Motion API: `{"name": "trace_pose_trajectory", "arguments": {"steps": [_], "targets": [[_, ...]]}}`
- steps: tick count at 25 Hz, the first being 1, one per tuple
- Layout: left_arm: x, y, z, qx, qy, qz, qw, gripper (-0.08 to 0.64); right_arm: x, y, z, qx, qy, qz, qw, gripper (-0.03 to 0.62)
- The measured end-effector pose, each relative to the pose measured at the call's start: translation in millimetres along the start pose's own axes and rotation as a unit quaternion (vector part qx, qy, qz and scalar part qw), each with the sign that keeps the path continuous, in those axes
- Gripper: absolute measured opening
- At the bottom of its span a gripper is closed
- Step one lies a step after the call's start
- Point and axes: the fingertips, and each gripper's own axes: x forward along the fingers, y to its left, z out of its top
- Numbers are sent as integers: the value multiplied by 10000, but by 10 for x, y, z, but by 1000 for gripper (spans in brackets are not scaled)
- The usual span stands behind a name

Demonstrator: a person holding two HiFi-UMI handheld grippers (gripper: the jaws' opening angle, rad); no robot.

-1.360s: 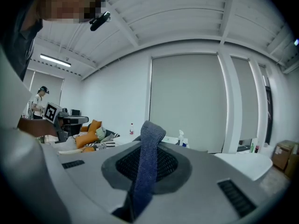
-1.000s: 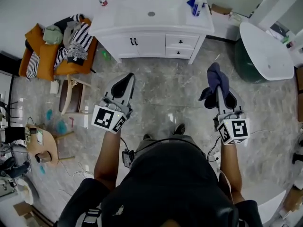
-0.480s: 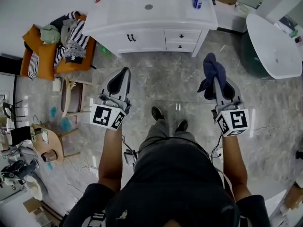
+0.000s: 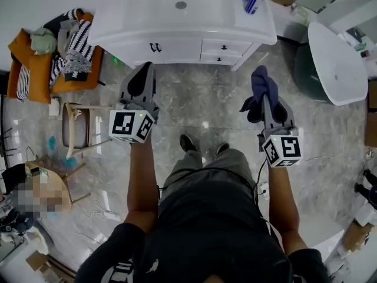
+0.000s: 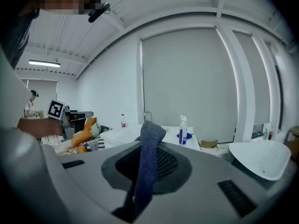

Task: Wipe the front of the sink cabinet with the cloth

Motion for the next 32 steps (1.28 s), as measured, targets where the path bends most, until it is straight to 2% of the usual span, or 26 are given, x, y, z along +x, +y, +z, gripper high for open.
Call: {"name": "trace_pose_trajectory", "arguments": {"steps": [2, 5, 10, 13, 16, 18, 20, 21, 24, 25, 27, 30, 32], "targets": [[154, 94, -45, -141, -43, 41, 9999, 3, 174, 0, -59, 31, 94, 66, 9999, 32], [427, 114, -192, -61, 103, 16, 9999, 3, 477, -157, -144, 21, 199, 157, 9997, 33], [693, -36, -546, -48, 245, 337, 9991, 3, 974, -581, -472, -164, 269, 280, 9991, 32], [822, -70, -938, -67, 346, 446, 9984, 3, 1404, -850, -796, -291, 234, 281, 9989, 33], [880, -87, -1437, -199, 499, 327, 9980, 3, 1837, -1112, -1234, -415, 226, 73, 9989, 33], [873, -9, -1735, 218, 570, 317, 9976, 3, 2186, -1205, -1593, -499, 154, -59, 9986, 33], [887, 224, -2049, 747, 593, 544, 9940, 3, 2653, -1251, -1971, -544, -8, -231, 9983, 32], [870, 340, -2224, 785, 576, 677, 9929, 3, 2884, -1248, -2158, -540, -81, -319, 9980, 32], [744, 517, -2739, 331, 585, 846, 9941, 3, 3500, -1065, -2543, -544, -313, -356, 9974, 32], [714, 538, -2888, 303, 645, 860, 9937, 3, 3698, -947, -2602, -587, -411, -283, 9970, 32], [700, 584, -3140, 329, 716, 909, 9927, 3, 4091, -640, -2690, -707, -562, -27, 9959, 32], [745, 663, -3432, 100, 640, 959, 9933, 3, 4548, -56, -2859, -915, -584, 596, 9923, 32], [810, 684, -3561, 52, 614, 943, 9936, 3, 4675, 98, -2948, -1055, -581, 820, 9893, 32]]}}
